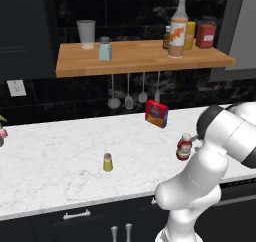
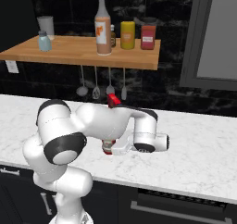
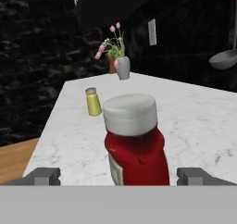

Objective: Put the shaker and condiment bottle from the counter next to their counterparts in the cabinet.

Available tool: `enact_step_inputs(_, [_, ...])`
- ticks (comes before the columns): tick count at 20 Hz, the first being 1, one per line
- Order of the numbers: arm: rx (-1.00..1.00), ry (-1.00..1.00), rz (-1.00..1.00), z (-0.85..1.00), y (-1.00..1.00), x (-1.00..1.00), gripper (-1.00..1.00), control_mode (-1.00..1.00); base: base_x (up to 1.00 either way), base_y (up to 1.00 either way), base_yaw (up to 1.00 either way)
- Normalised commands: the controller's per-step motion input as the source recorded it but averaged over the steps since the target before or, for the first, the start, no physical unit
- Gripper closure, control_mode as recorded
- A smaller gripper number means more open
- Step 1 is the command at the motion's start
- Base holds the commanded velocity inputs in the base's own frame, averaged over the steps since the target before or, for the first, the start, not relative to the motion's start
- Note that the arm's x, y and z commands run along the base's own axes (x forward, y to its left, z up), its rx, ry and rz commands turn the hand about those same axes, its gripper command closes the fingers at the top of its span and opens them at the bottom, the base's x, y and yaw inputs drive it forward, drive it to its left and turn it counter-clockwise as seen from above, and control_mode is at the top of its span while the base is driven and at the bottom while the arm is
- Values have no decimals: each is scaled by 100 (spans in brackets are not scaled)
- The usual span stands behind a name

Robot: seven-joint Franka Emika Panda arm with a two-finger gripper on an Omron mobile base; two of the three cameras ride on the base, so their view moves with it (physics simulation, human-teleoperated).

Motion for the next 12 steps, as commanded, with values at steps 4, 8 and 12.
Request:
enact_step_inputs(4, [0,0,0,0,1,1,-100,-100,0,0,0])
enact_step_inputs(8, [0,0,0,0,-16,-1,-100,-100,0,0,0])
enact_step_inputs(12, [0,0,0,0,-9,1,-100,-100,0,0,0])
